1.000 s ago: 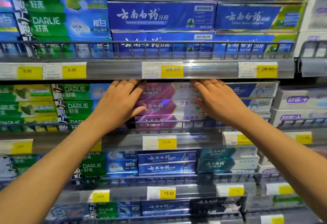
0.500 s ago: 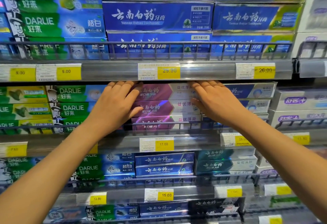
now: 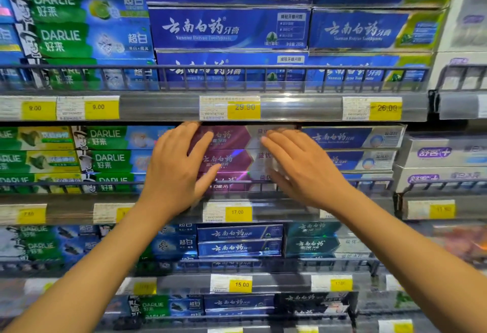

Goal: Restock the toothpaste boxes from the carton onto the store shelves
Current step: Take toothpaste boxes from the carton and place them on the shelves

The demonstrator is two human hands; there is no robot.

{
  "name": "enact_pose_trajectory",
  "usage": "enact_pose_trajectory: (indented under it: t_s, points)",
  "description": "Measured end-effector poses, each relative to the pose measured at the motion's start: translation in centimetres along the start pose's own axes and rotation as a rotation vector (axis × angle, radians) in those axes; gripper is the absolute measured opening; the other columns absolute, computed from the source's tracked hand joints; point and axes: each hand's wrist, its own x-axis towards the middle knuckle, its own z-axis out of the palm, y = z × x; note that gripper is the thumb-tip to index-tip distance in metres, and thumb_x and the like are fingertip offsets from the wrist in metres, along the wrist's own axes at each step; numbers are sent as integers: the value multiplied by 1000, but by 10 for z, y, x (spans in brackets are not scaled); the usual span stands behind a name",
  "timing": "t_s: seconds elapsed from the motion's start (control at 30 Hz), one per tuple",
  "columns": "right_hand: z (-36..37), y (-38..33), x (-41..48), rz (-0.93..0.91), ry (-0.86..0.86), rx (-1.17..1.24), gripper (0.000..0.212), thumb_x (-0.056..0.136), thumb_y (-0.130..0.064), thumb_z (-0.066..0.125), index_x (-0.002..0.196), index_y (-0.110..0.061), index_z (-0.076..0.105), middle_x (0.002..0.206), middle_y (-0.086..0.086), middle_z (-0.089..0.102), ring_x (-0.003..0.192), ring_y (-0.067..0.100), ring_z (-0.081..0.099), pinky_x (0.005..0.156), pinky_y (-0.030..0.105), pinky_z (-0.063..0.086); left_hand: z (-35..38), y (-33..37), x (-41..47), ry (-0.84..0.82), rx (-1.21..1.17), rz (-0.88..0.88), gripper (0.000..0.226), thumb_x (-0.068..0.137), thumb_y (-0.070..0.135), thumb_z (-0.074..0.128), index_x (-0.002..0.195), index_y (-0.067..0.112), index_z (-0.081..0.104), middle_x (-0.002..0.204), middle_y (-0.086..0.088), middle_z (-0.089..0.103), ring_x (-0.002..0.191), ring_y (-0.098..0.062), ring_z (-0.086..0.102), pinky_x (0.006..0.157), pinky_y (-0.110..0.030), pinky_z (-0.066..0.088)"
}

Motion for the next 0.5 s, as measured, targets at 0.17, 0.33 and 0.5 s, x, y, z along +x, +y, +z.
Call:
enact_pose_trajectory:
  t_s: [0.17, 0.33, 0.5]
  points:
    - [-2, -22, -20, 113, 6, 16, 56, 83, -42, 59, 124, -3, 55, 116, 16, 60, 102, 35, 56, 79, 42, 45, -10, 47, -8, -19, -27, -267, 60, 84, 53, 53, 128, 10, 56, 134, -21, 50, 123, -41, 46, 100, -53, 36]
    - [-19, -26, -45, 333, -194, 25, 73, 72, -58, 64, 129, -14, 51, 125, 13, 57, 109, 36, 55, 81, 50, 48, -25, 97, -8, -226, -1, -459, 75, 75, 64, 52, 136, 21, 48, 142, -18, 44, 128, -44, 39, 101, -60, 32]
    - [-45, -5, -85, 397, -406, 124, 76, 85, -55, 53, 145, -17, 26, 148, 12, 32, 134, 37, 30, 99, 54, 34, -47, 158, -1, -482, 56, -515, 84, 80, 70, 48, 149, 30, 23, 157, -11, 18, 142, -39, 15, 114, -52, 14]
